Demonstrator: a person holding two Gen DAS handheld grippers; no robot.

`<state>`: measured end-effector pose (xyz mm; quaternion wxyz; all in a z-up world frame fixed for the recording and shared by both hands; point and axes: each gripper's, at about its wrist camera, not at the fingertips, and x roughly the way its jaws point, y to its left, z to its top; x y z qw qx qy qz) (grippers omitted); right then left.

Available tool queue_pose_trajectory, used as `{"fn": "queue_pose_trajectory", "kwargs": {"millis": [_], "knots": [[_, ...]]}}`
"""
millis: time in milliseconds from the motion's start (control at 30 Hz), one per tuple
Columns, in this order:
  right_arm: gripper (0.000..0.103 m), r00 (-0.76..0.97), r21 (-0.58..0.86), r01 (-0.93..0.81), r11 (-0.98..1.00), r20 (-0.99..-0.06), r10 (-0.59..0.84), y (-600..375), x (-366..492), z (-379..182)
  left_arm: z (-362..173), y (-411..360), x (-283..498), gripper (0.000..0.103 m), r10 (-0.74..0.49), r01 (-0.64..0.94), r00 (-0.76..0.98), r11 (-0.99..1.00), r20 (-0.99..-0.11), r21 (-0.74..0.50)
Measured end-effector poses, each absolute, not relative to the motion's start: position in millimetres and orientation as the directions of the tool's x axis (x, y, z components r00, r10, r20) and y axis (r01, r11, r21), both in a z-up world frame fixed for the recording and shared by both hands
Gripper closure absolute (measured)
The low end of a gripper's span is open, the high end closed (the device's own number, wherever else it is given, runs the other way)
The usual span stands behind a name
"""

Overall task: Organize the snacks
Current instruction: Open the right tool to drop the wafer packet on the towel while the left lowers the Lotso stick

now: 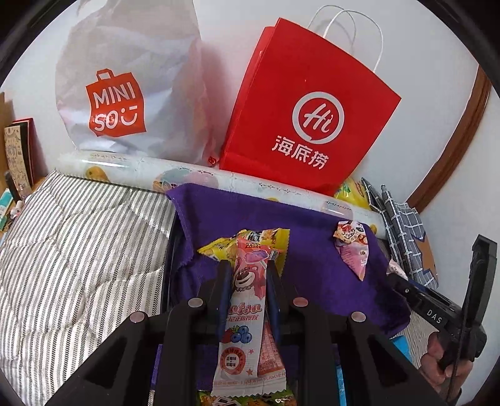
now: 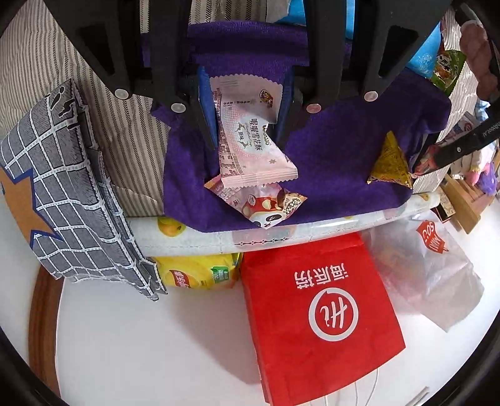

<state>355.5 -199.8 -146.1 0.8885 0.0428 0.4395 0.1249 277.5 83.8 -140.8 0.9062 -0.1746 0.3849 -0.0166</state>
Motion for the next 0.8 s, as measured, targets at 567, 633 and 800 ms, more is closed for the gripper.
{"fn": "queue_pose_trajectory", "kwargs": {"millis": [567,633,800], "knots": [[0.061,0.615,0.155,-0.188,0.970,-0.751,0.240,-197.7,348.5,-134.0,-153.8,83.8,283.8,0.082,-0.208,-0.112,0.659,0.923,-0.722,-0.369],[0.061,0.615,0.160,-0.187,0.969,-0.751,0.242,-198.2,347.9,-133.5,-153.8,83.4,284.1,0.080,-0.208,-0.112,0.660,0.923,-0.722,-0.369],[0.061,0.608,0.167,-0.182,0.969,-0.756,0.244,-199.2,348.0,-134.0,-152.3,85.4,284.2,0.067,-0.215,-0.116,0.660,0.917,-0.720,-0.381]]}}
